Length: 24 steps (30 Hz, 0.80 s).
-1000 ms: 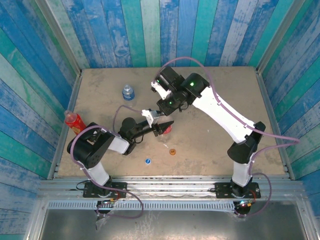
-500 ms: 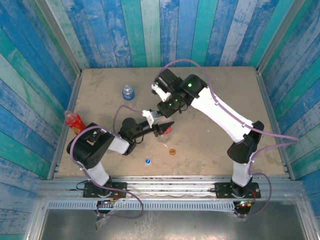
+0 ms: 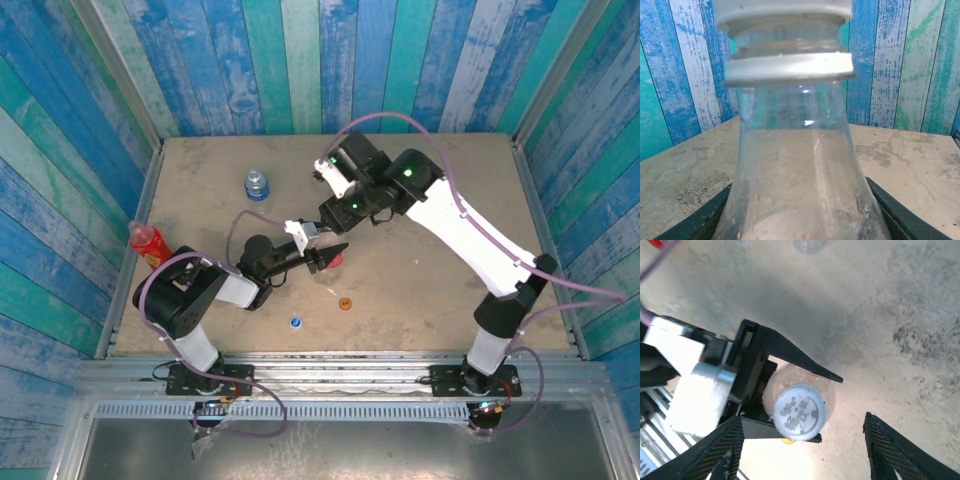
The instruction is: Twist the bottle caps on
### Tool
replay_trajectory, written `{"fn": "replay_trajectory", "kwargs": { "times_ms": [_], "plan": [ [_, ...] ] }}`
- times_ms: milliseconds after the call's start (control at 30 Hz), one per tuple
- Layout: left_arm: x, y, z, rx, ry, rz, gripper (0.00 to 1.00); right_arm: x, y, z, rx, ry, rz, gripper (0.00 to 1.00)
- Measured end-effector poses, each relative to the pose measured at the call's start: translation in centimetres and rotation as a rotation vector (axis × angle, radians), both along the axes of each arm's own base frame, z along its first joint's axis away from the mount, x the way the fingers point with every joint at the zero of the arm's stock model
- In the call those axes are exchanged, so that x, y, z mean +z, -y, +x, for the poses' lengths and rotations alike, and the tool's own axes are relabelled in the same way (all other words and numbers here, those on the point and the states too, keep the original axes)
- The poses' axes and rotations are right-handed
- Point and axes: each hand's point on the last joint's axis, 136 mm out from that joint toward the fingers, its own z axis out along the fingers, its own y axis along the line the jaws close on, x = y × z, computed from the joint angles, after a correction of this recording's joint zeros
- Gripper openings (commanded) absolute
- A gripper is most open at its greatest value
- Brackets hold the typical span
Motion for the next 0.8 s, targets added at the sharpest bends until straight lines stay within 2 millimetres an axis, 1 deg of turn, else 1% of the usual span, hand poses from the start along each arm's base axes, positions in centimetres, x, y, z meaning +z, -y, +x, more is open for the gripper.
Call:
{"fn": "replay_trajectory", "kwargs": {
  "times_ms": [100,167,233,367,500,700,800],
  "plan": [
    [0.0,0.0,0.0,0.0,0.0,0.0,0.56,1.1,1.0,0.1,-0.016,0.021,0.054,0.53],
    [0.0,0.0,0.0,0.0,0.0,0.0,0.56,1.2,1.4,0.3,-0.028,0.023,0.072,0.51],
    [0.0,0.0,0.0,0.0,0.0,0.0,0.56,1.0,1.6,0.8,-0.04,0.018,0.08,0.48],
    [0.0,0.0,0.0,0.0,0.0,0.0,0.56,-0.1,1.6,1.5,-0.048,-0.002,0.073,0.47],
    [0.0,0.0,0.0,0.0,0.0,0.0,0.56,-0.8,1.4,1.6,-0.045,-0.019,0.067,0.45],
    [0.0,0.0,0.0,0.0,0.0,0.0,0.56,-1.0,1.5,1.8,-0.048,-0.027,0.069,0.41],
    [0.0,0.0,0.0,0.0,0.0,0.0,0.56,-1.8,1.6,1.7,-0.048,-0.042,0.056,0.4]
  ]
}}
